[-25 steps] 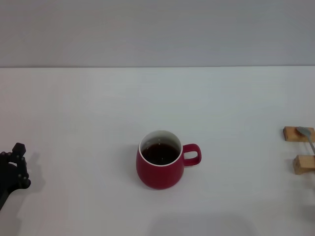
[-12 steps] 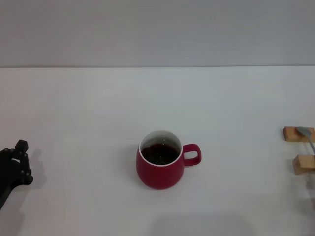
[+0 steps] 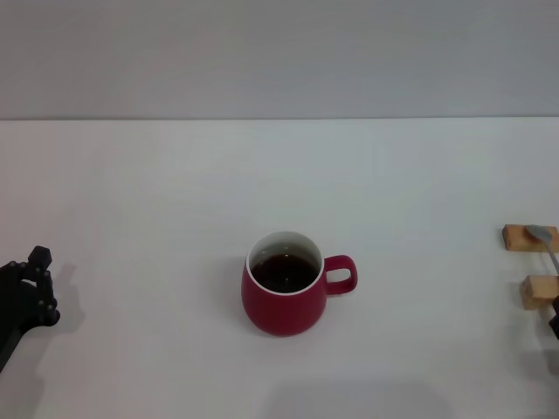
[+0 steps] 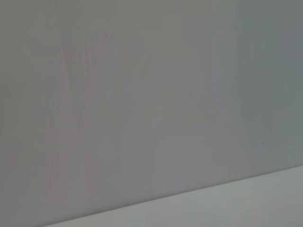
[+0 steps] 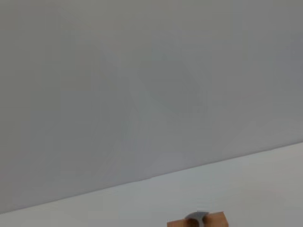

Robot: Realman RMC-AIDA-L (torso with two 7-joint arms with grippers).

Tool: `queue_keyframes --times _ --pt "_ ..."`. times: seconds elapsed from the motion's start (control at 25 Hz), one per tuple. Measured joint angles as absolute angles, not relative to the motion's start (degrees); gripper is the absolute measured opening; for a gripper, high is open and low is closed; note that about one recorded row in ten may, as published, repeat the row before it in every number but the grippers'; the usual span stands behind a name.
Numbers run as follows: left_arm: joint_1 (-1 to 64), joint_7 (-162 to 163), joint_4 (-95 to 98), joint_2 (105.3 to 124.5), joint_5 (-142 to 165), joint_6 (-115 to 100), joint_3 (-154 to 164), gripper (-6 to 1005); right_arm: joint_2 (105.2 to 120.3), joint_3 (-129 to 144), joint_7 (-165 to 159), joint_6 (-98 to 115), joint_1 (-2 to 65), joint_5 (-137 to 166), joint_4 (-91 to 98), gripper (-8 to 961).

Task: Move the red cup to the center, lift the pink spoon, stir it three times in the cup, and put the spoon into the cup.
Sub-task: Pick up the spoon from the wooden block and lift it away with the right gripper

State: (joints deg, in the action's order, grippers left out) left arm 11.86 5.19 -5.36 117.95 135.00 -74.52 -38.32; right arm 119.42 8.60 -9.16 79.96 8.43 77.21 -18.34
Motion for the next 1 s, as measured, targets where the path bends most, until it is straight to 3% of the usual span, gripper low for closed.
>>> queue_keyframes --times 1.0 --pt "11.7 5.2 -4.6 117.95 135.3 -74.5 -38.3 -2 119.54 9.1 -8.9 78.3 8.3 77.4 -19.0 692"
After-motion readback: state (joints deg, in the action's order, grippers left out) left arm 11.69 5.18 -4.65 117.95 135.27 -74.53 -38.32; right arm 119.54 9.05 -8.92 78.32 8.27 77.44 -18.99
